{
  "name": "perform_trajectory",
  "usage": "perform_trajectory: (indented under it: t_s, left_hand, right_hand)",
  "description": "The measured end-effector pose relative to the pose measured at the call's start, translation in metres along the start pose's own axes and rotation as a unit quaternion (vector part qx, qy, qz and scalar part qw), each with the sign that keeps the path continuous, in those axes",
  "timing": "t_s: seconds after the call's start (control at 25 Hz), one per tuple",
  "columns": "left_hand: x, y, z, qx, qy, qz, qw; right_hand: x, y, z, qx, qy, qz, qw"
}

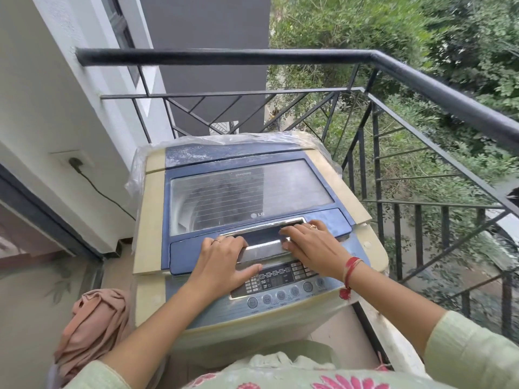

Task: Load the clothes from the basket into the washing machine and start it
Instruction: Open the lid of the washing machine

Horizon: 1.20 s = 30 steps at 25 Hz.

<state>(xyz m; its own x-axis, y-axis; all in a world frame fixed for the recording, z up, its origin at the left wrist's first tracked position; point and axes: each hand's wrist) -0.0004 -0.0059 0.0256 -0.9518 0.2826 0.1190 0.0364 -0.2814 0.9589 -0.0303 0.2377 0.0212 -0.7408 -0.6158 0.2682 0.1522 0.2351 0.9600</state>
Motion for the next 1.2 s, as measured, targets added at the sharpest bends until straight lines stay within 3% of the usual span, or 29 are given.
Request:
perform_trajectory:
  t_s: [0.16, 0.36, 0.48, 0.6, 0.84, 1.08, 1.2]
  left_hand:
    - [0.030, 0.053, 0.001, 0.039, -0.056, 0.062, 0.996]
    - [0.057, 0.102, -0.016, 0.166, -0.120, 0.282, 0.937]
    - [0.072, 0.109, -0.026, 0.187, -0.095, 0.423, 0.882]
    - [0.102, 0.122, -0.038, 0.154, -0.061, 0.487, 0.858]
    - [0.180, 0.156, -0.064, 0.150, -0.039, 0.492, 0.857]
    - [0.243, 0.186, -0.084, 0.103, 0.031, 0.452, 0.886]
    - [0.266, 0.193, -0.095, 0.076, 0.026, 0.413, 0.907]
  right_hand:
    - [0.026, 0.036, 0.009, -0.059, 0.037, 0.150, 0.986]
    - [0.081, 0.078, 0.032, -0.131, 0.070, 0.266, 0.952]
    - [0.106, 0.091, 0.041, -0.144, 0.006, 0.339, 0.930]
    - [0.138, 0.097, 0.044, -0.121, -0.076, 0.390, 0.910]
    - [0.214, 0.112, 0.072, -0.056, -0.114, 0.437, 0.890]
    - [0.271, 0.127, 0.106, -0.078, -0.094, 0.368, 0.922]
    - [0.288, 0.130, 0.115, -0.094, -0.106, 0.309, 0.941]
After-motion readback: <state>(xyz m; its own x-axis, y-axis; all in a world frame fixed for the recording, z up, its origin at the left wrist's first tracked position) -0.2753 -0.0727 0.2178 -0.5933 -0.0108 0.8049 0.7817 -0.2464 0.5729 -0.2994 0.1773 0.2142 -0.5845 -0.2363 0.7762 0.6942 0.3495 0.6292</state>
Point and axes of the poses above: each hand's wrist, its own x-axis towards the middle knuckle, its own y-axis out of the back of the hand, z = x × y, and after that the axes turned 5 degrees about y, right-handed
